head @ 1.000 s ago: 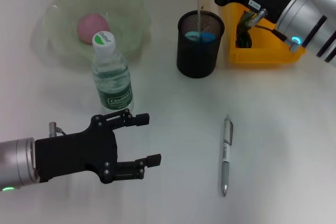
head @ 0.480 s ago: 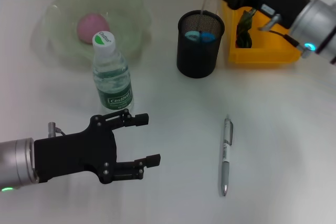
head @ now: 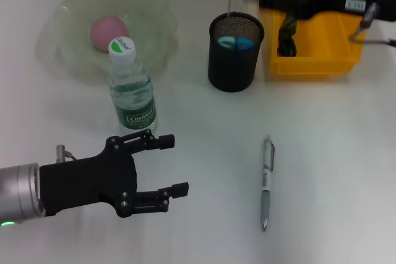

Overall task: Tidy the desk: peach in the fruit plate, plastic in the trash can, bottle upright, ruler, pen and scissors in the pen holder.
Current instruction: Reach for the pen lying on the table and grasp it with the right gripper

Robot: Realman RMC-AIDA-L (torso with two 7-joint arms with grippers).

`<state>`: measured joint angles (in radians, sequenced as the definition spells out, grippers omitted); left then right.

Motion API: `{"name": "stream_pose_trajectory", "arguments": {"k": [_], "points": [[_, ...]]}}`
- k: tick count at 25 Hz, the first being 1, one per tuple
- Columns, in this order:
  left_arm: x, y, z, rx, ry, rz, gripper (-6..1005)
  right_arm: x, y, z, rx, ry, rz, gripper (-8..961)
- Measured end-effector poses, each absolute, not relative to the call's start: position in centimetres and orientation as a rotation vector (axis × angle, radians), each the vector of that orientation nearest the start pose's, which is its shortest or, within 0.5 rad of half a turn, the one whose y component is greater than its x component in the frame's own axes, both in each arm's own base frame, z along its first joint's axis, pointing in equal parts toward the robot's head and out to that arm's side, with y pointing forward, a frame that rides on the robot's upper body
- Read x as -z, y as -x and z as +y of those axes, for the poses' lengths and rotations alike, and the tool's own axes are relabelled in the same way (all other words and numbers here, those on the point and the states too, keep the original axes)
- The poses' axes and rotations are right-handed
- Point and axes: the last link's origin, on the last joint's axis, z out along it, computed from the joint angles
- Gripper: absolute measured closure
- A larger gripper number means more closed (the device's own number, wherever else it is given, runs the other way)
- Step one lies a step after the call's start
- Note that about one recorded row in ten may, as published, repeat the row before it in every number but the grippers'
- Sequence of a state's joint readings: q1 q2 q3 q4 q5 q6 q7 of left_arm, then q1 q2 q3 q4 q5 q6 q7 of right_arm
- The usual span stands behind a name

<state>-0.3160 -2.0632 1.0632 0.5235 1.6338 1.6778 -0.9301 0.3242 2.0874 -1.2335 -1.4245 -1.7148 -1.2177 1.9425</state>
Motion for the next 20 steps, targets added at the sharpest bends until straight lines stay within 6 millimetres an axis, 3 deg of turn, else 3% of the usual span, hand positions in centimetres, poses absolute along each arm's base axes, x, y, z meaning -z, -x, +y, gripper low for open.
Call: {"name": "stream_pose_trajectory", "arguments": {"k": [2,3,4,7,8,15,20], "points": [[3.4,27.7,24.6,0.95,2.8,-0.252,184,-5.1,-14.0,34.4,-0.511,2.611,0.617,363],[3.4,27.6,24.7,0.949,2.8,-0.249,184,-5.0,-13.5,33.7,-0.297,2.654,0.747,363],[3.4,27.6,24.7,0.949,2.8,-0.249,184,-5.0,-13.5,33.7,-0.297,2.654,0.747,362],[3.4,27.6,24.8,0.948,2.801,-0.245,184,-4.7,-13.3,32.7,0.028,2.657,0.907,361],[3.4,27.5,24.9,0.948,2.802,-0.241,184,-4.0,-13.2,32.2,0.207,2.62,0.973,361],[3.3,27.3,25.2,0.944,2.816,-0.249,184,-1.5,-13.9,33.1,0.54,2.467,1.14,293],[3.3,27.2,25.3,0.938,2.827,-0.245,184,-0.2,-14.2,33.8,0.625,2.418,1.172,245]]}}
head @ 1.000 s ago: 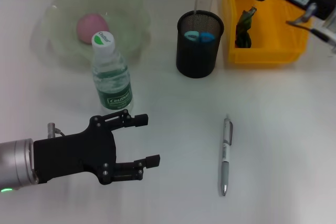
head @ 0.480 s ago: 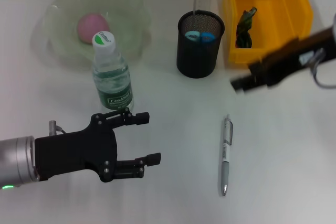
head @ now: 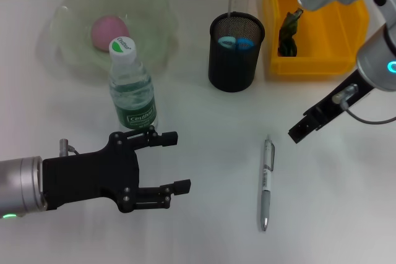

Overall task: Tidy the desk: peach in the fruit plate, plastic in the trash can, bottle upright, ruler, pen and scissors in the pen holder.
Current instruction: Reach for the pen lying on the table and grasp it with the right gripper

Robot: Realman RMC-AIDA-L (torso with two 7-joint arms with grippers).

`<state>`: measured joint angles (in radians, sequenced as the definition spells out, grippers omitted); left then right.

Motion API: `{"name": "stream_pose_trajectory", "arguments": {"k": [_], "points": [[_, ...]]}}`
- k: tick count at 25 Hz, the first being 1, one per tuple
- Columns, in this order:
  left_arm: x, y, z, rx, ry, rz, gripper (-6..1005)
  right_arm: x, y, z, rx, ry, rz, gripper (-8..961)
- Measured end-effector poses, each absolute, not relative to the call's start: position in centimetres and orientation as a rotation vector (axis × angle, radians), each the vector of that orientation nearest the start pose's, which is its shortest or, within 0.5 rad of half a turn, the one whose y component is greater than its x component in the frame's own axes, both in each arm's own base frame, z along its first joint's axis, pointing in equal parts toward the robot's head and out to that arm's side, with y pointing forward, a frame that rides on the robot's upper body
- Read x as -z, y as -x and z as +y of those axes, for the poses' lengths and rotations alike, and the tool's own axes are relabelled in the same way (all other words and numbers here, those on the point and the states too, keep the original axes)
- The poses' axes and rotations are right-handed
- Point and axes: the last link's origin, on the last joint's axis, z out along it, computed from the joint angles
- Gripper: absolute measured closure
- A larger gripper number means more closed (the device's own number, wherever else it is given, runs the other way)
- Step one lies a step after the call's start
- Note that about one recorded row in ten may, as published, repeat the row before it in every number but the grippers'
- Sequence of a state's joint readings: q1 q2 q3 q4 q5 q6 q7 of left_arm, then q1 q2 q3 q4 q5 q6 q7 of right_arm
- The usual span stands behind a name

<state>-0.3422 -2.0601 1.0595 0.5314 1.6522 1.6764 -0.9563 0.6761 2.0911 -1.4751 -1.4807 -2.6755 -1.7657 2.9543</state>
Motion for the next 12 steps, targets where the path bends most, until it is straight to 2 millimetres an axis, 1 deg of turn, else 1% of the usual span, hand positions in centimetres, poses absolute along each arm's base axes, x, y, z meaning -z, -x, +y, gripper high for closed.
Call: {"name": "stream_pose_trajectory", "arguments": {"k": [6,8,12], "points": [[3.4,27.2,25.3,0.937,2.829,-0.24,184,0.3,-14.5,34.1,0.647,2.416,1.214,214],[3.5,27.1,25.4,0.931,2.827,-0.233,184,1.0,-14.9,34.2,0.65,2.423,1.238,214],[3.5,27.1,25.5,0.931,2.827,-0.228,184,1.6,-15.2,34.6,0.646,2.423,1.248,214]]}}
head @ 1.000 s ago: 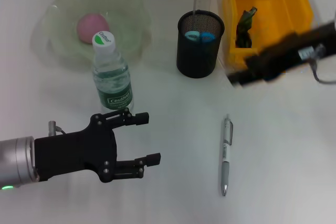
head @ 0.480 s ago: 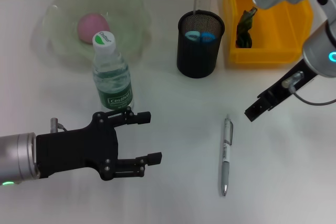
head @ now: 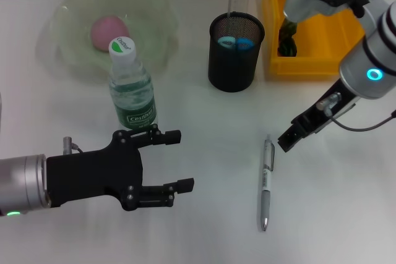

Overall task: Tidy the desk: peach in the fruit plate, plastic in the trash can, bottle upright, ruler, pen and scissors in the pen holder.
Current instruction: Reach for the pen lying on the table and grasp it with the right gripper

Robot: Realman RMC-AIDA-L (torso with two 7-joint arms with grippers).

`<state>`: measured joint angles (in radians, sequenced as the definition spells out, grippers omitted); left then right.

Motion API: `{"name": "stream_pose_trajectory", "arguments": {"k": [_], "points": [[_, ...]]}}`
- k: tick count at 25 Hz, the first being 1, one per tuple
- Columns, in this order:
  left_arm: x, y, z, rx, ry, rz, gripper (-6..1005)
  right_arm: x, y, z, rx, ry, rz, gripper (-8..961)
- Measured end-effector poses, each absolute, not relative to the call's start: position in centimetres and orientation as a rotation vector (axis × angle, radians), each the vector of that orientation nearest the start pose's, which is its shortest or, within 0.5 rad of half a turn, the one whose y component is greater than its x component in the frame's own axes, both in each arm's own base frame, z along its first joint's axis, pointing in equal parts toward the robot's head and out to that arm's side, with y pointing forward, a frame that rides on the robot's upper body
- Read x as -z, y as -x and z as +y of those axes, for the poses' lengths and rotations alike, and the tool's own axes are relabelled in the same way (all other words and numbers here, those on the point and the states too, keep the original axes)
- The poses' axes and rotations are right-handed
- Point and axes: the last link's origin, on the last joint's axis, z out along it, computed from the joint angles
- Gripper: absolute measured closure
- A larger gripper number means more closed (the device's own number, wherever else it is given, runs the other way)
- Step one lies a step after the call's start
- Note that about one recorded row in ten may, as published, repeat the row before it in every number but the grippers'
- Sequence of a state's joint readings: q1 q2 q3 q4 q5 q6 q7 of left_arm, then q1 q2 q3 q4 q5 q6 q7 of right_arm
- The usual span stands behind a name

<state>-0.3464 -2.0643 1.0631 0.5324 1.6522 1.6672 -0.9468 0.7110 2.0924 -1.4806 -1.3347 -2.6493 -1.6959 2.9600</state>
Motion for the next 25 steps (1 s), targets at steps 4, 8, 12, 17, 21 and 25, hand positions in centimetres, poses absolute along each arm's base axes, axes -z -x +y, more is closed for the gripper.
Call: {"name": "stream_pose_trajectory", "arguments": {"k": [4,8,12,17,21,25], "points": [[3.5,26.9,25.6,0.93,2.828,-0.221,184,2.6,-15.4,35.0,0.654,2.423,1.232,213],[3.6,27.0,25.7,0.925,2.828,-0.223,184,4.0,-15.5,35.6,0.665,2.433,1.231,213],[3.6,27.0,25.6,0.919,2.829,-0.222,184,4.9,-15.4,35.9,0.651,2.453,1.239,213],[3.6,27.1,25.7,0.912,2.828,-0.222,184,6.0,-15.0,35.9,0.661,2.479,1.205,214],[3.6,27.2,25.7,0.909,2.825,-0.215,184,6.9,-15.0,35.5,0.684,2.503,1.176,213],[3.7,27.1,25.6,0.91,2.825,-0.216,184,7.3,-15.0,35.2,0.707,2.513,1.159,216]]}}
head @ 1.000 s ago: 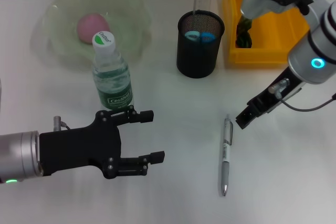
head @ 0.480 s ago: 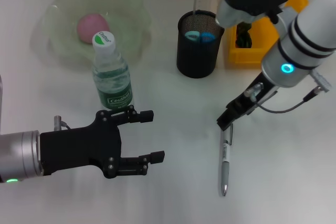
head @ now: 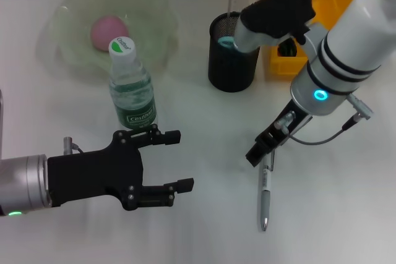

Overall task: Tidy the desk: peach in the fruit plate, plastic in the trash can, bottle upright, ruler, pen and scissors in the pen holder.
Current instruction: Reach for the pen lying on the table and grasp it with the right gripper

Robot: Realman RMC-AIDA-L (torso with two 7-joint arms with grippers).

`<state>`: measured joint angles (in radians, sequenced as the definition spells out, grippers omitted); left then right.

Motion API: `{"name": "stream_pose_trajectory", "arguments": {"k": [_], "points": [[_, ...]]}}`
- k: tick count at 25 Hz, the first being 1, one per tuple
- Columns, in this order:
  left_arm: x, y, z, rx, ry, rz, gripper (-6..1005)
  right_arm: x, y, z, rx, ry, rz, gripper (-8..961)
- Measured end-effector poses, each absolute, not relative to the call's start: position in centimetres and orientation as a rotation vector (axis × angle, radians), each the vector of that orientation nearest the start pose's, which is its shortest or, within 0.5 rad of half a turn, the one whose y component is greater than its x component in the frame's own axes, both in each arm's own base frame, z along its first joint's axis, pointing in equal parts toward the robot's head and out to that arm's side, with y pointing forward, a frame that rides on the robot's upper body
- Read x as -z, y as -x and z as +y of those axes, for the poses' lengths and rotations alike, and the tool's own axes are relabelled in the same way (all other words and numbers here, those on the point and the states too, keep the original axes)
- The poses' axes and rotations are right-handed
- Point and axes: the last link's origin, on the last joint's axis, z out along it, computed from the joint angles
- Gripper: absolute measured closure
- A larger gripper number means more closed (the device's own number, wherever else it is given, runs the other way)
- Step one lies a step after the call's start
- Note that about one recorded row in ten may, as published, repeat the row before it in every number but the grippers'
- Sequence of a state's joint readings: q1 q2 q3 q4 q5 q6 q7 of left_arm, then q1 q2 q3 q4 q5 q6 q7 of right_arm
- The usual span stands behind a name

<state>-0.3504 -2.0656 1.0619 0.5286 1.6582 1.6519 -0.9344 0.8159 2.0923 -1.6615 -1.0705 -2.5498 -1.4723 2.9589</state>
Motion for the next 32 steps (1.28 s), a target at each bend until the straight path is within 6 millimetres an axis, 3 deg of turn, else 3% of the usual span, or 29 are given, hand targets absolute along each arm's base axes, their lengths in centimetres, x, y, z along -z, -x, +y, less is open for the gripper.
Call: {"name": "stream_pose_trajectory", "arguments": {"k": [11,17,23,32], "points": [[3.77,27.17,25.55,0.912,2.826,-0.221,184,7.48,-15.85,35.06,0.729,2.502,1.194,232],[3.79,27.16,25.56,0.913,2.827,-0.222,184,7.55,-15.9,35.14,0.724,2.5,1.192,427],[3.73,27.14,25.63,0.911,2.827,-0.222,184,7.57,-15.95,35.12,0.727,2.499,1.193,503],[3.76,26.97,25.78,0.913,2.829,-0.21,184,7.61,-16.04,35.06,0.74,2.499,1.194,502]]}}
